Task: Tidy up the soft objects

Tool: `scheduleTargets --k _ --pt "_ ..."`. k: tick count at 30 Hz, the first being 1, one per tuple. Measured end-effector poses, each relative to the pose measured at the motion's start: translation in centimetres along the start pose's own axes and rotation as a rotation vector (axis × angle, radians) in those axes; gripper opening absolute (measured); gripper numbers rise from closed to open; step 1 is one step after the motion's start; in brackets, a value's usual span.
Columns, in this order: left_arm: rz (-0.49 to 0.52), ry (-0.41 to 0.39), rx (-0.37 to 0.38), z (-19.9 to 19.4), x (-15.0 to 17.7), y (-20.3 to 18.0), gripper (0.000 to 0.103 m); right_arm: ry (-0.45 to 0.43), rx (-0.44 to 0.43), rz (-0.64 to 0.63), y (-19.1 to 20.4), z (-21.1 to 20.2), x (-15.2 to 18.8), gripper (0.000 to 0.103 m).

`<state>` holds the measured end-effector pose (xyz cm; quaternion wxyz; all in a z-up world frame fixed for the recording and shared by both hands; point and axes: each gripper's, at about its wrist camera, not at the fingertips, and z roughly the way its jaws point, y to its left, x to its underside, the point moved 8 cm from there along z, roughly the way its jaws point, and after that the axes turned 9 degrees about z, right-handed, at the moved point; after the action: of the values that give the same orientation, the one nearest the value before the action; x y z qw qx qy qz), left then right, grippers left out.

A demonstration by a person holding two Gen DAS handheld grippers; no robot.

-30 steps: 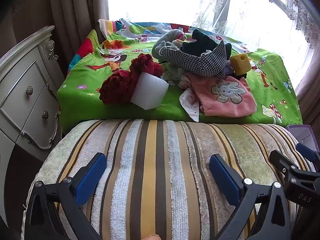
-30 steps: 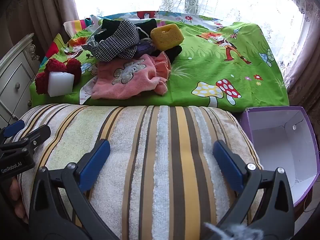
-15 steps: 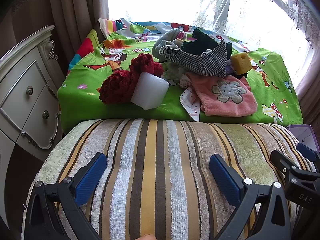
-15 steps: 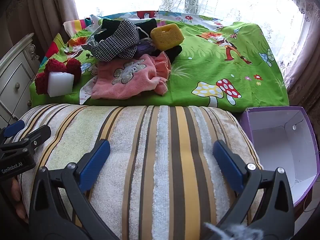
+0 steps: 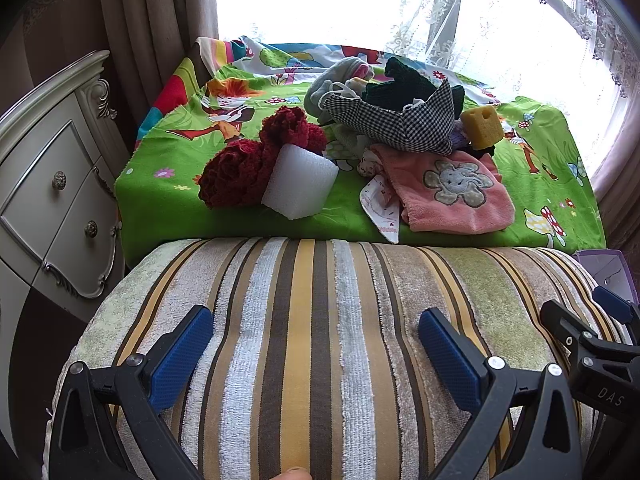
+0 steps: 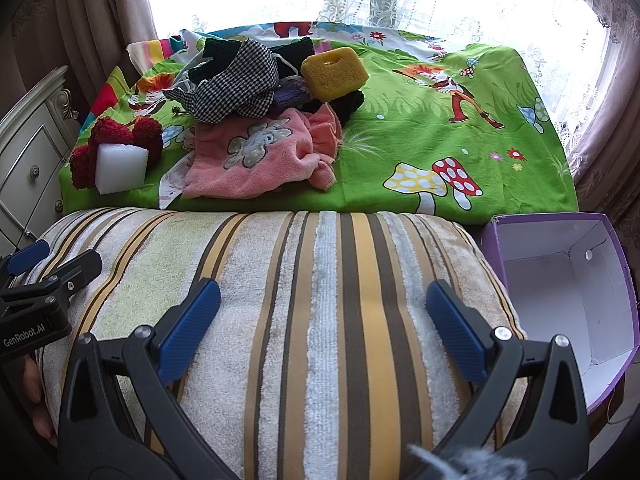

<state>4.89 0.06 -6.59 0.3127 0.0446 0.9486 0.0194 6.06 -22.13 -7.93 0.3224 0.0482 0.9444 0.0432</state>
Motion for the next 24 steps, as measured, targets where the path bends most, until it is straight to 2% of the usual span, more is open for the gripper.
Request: scheduleTargets --k 19,24 --pt "-0.015 0.005 0.014 0.08 0.05 -0.07 0.103 0.001 0.0 -0.001 -0.02 -0.03 0.02 0.103" --pt "-0.017 0.029 0.013 0.27 -0.12 -0.11 0.103 -0.001 0.001 0.001 -0.1 -0.01 0.03 0.103"
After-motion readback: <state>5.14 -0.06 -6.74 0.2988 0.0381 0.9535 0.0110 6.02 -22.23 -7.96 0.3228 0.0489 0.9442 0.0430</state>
